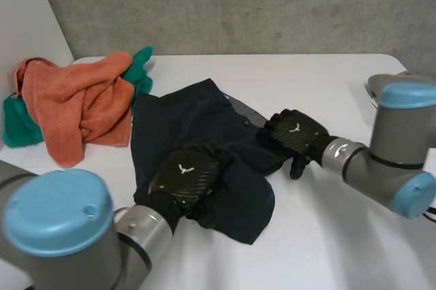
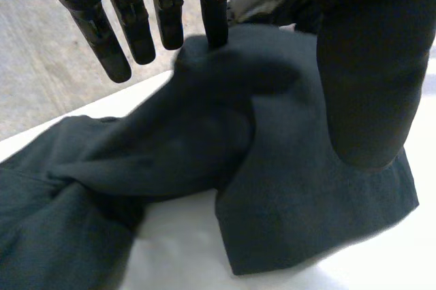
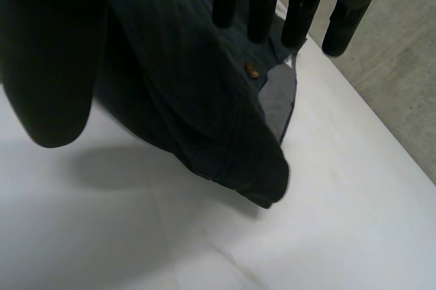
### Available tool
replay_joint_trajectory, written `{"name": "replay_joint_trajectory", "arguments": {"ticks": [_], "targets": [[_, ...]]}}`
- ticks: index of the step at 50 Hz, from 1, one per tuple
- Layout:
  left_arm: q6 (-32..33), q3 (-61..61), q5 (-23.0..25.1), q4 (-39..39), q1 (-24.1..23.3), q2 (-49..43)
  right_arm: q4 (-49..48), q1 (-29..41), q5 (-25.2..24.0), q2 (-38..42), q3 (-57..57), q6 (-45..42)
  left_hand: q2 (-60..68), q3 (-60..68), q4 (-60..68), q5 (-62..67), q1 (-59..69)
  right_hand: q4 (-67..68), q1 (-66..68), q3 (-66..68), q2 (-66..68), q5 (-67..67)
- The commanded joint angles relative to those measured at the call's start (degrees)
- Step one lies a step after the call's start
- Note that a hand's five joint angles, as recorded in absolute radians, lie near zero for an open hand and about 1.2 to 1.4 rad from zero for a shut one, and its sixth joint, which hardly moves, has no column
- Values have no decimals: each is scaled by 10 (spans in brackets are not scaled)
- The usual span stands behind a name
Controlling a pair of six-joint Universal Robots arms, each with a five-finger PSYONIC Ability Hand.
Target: Fold the laundry.
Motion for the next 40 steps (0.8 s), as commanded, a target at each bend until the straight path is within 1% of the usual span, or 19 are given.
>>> {"name": "replay_joint_trajectory", "arguments": {"ticks": [1,2,3,4,5,6,11,15,16,19,20,23,24,27,30,33,37,38,40], "targets": [[4,25,-2,78,-4,-63,-50,19,45,68,-57,6,164,163,167,169,156,186,188,187,188,183],[4,28,-2,84,-4,-66,-53,20,51,76,-64,6,219,219,222,224,211,277,279,277,278,274],[5,35,-2,92,-4,-73,-53,20,56,78,-69,6,400,399,403,405,392,376,378,377,378,373],[4,38,-2,94,-4,-76,-54,21,67,83,-77,7,500,499,503,505,492,605,607,605,606,601],[4,41,-2,94,-4,-79,-54,21,71,83,-78,7,589,588,592,594,581,607,609,607,608,604],[4,45,-3,94,-4,-80,-56,21,75,81,-78,7,621,621,624,626,613,607,609,608,608,604],[7,68,-10,70,0,-60,-49,17,101,51,-69,7,622,621,625,627,614,607,609,608,608,604],[25,76,-16,28,16,5,-16,12,104,-23,-50,5,622,621,625,627,614,607,609,608,608,604],[28,78,-16,21,22,16,15,12,104,-65,-44,2,622,621,625,627,614,607,609,608,608,604],[48,80,-10,-7,53,58,71,9,104,-118,-43,2,622,621,625,627,614,607,609,608,608,604],[53,80,-9,-13,60,65,113,8,102,-143,-43,2,622,621,625,627,614,607,609,608,608,604],[77,80,-2,-33,81,90,177,9,98,-176,-42,5,622,621,625,627,614,607,609,608,608,604],[84,80,1,-38,84,93,216,9,93,-190,-38,7,622,621,625,627,614,607,609,608,608,604],[105,77,11,-52,106,91,270,17,82,-194,-28,23,622,621,625,627,614,607,609,608,608,604],[123,73,13,-53,123,67,265,30,77,-195,-7,54,622,621,625,627,614,607,609,608,608,604],[141,79,13,-52,135,24,217,57,78,-190,16,105,622,621,625,627,614,607,609,608,608,604],[178,94,10,-50,171,-41,150,77,89,-138,31,151,622,621,625,627,614,607,609,608,608,604],[189,99,10,-49,180,-54,142,77,90,-130,31,158,582,581,585,587,574,607,609,608,608,604],[197,103,10,-49,181,-60,127,77,97,-112,31,167,394,393,397,399,386,607,609,608,608,604]]}}
